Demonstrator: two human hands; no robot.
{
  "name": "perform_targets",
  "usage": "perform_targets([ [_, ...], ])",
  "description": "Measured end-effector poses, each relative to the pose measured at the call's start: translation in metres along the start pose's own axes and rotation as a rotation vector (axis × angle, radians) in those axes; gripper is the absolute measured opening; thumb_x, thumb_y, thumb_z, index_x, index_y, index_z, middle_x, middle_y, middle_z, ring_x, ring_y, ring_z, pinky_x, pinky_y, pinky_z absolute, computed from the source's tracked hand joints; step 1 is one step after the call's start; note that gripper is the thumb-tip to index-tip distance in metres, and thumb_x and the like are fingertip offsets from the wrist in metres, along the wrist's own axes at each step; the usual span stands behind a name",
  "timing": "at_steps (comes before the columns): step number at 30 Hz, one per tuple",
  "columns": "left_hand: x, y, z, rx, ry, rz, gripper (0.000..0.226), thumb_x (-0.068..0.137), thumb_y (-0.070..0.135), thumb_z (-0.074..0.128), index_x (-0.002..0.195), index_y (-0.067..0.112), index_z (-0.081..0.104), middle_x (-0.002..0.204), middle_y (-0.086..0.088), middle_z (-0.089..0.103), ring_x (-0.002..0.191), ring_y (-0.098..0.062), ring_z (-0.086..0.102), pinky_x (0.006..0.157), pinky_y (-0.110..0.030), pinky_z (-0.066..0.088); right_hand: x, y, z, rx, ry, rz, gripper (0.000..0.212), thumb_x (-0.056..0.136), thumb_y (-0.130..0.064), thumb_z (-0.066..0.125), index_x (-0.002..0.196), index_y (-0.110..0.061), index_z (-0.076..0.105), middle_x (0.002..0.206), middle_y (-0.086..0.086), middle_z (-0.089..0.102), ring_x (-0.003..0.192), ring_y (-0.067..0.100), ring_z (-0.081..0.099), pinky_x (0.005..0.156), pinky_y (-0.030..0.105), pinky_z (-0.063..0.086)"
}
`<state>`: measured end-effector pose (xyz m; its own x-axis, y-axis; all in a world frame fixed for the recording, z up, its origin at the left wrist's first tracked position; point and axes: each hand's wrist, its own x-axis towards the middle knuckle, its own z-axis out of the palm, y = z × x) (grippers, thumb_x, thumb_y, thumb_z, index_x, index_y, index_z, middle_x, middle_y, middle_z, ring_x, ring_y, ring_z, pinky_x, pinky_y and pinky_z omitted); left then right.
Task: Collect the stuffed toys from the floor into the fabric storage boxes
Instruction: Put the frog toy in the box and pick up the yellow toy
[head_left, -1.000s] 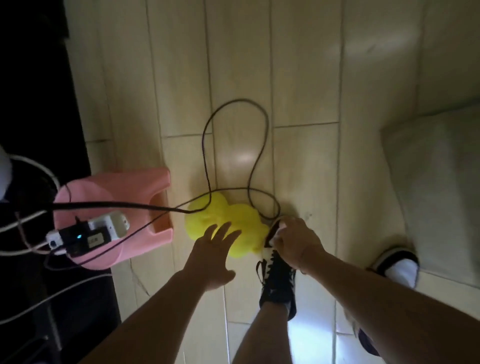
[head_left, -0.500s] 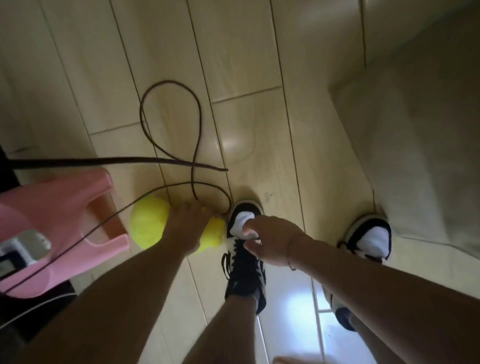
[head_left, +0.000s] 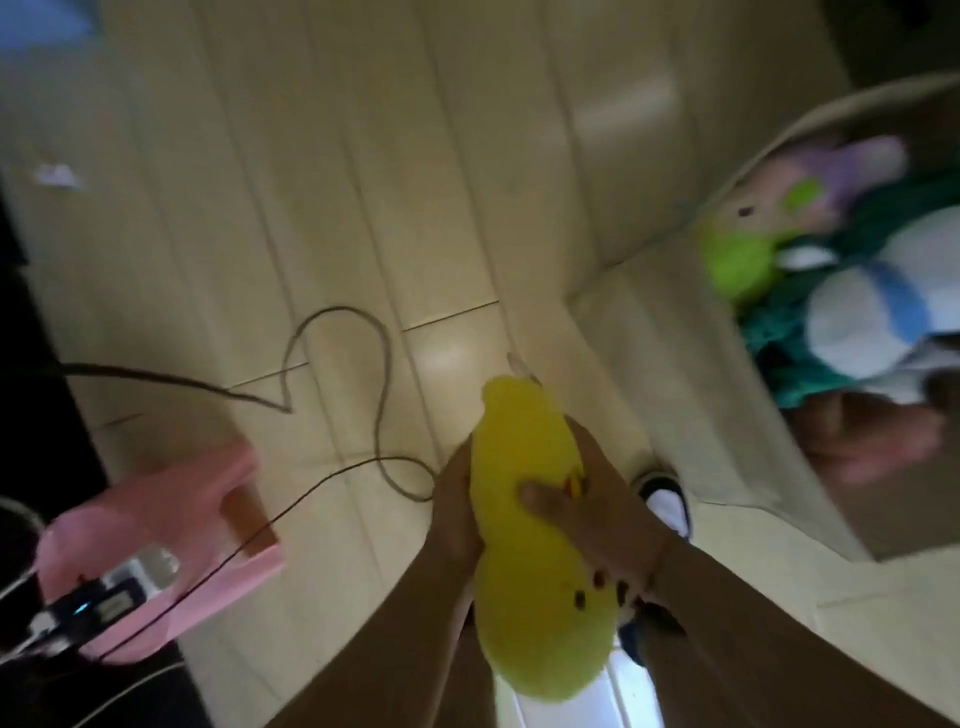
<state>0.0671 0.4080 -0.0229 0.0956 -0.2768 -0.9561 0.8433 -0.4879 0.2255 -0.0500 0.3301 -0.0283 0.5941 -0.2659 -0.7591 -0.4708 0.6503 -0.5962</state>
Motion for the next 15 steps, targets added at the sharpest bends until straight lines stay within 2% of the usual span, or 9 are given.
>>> perform_targets([
  [2,0.001,0.000,0.050,-0.043,0.004,0.008,0.043,0.089,0.048,0.051,0.102,0.014,0.072,0.099,-0.019,0.072,0.084,-0.031,0.070,0.068,-0.039,0.059,-0.017,-0.016,-0.036,-0.140,0.363,-0.025,0.100,0.050,-0.075,0.071,0.137,-0.039,0.037,0.131,-0.012,0.055,0.115,0.011,0.058,0.088,0.028,0.050],
  [4,-0.006,-0.004,0.096,0.044,-0.176,-0.013,0.056,0.088,0.060,0.044,0.117,0.019,0.069,0.111,-0.014,0.071,0.099,-0.030,0.070,0.082,-0.043,0.058,-0.044,-0.026,-0.073,-0.172,0.727,-0.080,0.101,0.052,-0.072,0.070,0.139,-0.038,0.034,0.138,-0.011,0.046,0.119,0.011,0.050,0.090,0.029,0.044],
  [5,-0.011,-0.007,0.112,0.129,-0.267,-0.023,0.061,0.083,0.064,0.048,0.125,0.022,0.063,0.117,-0.011,0.070,0.107,-0.030,0.067,0.090,-0.046,0.054,-0.055,-0.031,-0.083,-0.156,0.868,-0.109,0.100,0.051,-0.071,0.070,0.139,-0.039,0.033,0.139,-0.011,0.043,0.120,0.010,0.048,0.091,0.031,0.043],
  [7,-0.021,-0.020,0.152,0.409,-0.425,-0.004,0.069,0.070,0.065,0.068,0.127,0.027,0.058,0.115,0.000,0.072,0.107,-0.022,0.068,0.092,-0.045,0.053,-0.087,-0.040,-0.118,-0.124,1.155,-0.119,0.101,0.049,-0.069,0.070,0.138,-0.038,0.032,0.138,-0.009,0.041,0.120,0.009,0.045,0.092,0.030,0.040],
  [9,-0.028,-0.035,0.191,0.829,-0.487,0.077,0.077,0.053,0.060,0.076,0.122,0.033,0.054,0.107,0.016,0.071,0.097,-0.009,0.070,0.087,-0.036,0.057,-0.114,-0.038,-0.164,-0.053,1.377,-0.059,0.099,0.057,-0.065,0.075,0.140,-0.038,0.028,0.135,-0.005,0.038,0.121,0.017,0.045,0.092,0.033,0.039],
  [10,-0.025,-0.041,0.208,1.025,-0.525,0.127,0.073,0.054,0.058,0.078,0.120,0.039,0.051,0.109,0.021,0.067,0.096,-0.004,0.069,0.087,-0.031,0.056,-0.122,-0.035,-0.187,-0.005,1.444,-0.004,0.096,0.063,-0.061,0.075,0.142,-0.038,0.025,0.136,-0.002,0.036,0.121,0.024,0.047,0.092,0.038,0.040],
  [12,-0.018,-0.046,0.241,1.292,-0.617,0.219,0.061,0.074,0.046,0.076,0.123,0.047,0.040,0.118,0.026,0.055,0.101,0.003,0.062,0.084,-0.014,0.050,-0.126,-0.019,-0.229,0.032,1.488,0.093,0.093,0.070,-0.059,0.071,0.144,-0.037,0.019,0.138,0.003,0.030,0.116,0.034,0.050,0.091,0.046,0.042],
  [14,0.004,-0.050,0.267,1.509,-0.661,0.337,0.058,0.087,0.034,0.068,0.136,0.037,0.038,0.126,0.019,0.051,0.107,0.002,0.056,0.083,-0.006,0.043,-0.117,0.002,-0.261,-0.004,1.470,0.158,0.092,0.073,-0.061,0.066,0.145,-0.036,0.013,0.139,0.005,0.025,0.110,0.039,0.053,0.091,0.049,0.045],
  [15,0.018,-0.053,0.279,1.647,-0.671,0.386,0.060,0.089,0.033,0.065,0.143,0.030,0.036,0.133,0.014,0.049,0.115,-0.003,0.053,0.089,-0.010,0.043,-0.107,0.012,-0.273,-0.015,1.435,0.200,0.090,0.076,-0.062,0.062,0.145,-0.035,0.011,0.141,0.007,0.023,0.111,0.040,0.053,0.093,0.050,0.045],
])
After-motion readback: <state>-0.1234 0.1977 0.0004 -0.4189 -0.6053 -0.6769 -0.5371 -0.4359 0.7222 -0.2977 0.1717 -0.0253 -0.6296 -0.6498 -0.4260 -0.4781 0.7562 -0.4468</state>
